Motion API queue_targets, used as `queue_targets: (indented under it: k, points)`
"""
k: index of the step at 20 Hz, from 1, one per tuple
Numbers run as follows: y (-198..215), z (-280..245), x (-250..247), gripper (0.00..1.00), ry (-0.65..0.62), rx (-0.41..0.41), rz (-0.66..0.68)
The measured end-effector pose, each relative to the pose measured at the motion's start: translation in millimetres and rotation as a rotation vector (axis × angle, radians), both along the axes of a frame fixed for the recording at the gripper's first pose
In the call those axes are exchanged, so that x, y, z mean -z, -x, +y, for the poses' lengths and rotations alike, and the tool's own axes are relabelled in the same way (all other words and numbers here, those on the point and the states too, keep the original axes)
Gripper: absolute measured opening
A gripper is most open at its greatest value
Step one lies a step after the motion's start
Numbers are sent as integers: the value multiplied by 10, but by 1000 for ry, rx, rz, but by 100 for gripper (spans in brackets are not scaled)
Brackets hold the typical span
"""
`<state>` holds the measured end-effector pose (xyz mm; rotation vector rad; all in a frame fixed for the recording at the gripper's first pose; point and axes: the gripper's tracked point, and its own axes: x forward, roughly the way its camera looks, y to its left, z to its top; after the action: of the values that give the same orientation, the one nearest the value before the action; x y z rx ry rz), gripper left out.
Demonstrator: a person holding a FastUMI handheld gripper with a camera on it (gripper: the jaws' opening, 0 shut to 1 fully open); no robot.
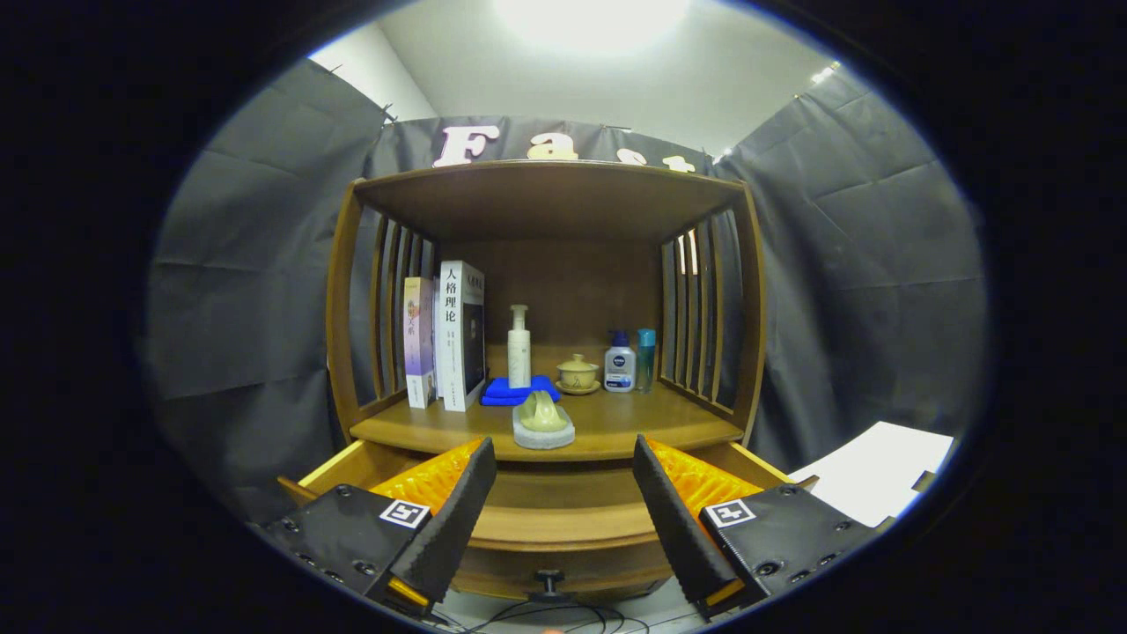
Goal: Pull open the drawer, take out the items inside it, and place them on the countertop above the cabinet.
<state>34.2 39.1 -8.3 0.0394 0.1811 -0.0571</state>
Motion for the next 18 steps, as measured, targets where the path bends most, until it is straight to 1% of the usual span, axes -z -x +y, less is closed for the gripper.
queue_targets:
  k: [3, 7, 9, 11, 15, 18]
  points:
    - [137, 5, 228, 98, 0, 3, 4]
    - [276, 110, 557, 98, 115, -38, 27]
    - [292, 208, 691, 98, 143, -61, 38]
    - [301, 283, 822, 98, 117, -69, 44]
    - [356, 217, 1139, 97, 54, -30, 90]
    - [345, 195, 1340, 98, 53, -28, 134]
